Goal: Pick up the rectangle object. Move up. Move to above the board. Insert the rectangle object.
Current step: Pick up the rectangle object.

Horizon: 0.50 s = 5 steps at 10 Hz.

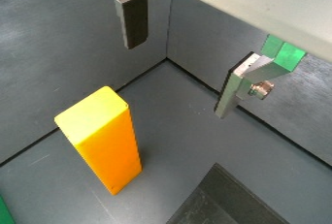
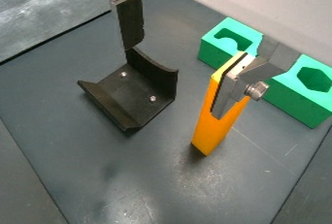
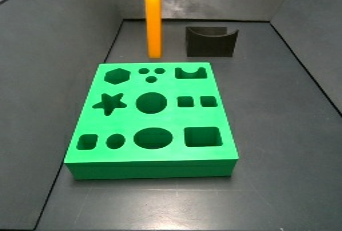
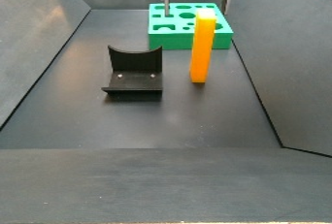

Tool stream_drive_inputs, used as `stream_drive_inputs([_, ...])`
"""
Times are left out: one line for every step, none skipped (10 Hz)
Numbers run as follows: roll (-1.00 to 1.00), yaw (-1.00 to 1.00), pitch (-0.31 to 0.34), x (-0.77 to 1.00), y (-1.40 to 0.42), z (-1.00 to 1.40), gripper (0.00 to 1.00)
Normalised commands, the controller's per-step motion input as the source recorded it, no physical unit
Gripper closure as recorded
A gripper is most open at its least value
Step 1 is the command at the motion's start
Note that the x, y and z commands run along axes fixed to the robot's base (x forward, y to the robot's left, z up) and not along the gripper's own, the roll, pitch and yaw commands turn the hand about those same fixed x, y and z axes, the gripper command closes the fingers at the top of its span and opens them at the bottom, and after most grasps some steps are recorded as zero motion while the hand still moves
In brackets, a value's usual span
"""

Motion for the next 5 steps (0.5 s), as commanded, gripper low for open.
stream_drive_inputs([0.0, 0.0, 0.0, 0.0, 0.0, 0.0, 0.0])
stream_drive_inputs([0.0, 0.0, 0.0, 0.0, -0.06, 0.0, 0.0])
stream_drive_inputs([-0.02, 0.0, 0.0, -0.29, -0.48, -0.17, 0.0])
stream_drive_inputs([0.0, 0.18, -0.05, -0.26, -0.7, -0.15, 0.0])
stream_drive_inputs([0.0, 0.43, -0.09, -0.12, -0.75, -0.17, 0.0])
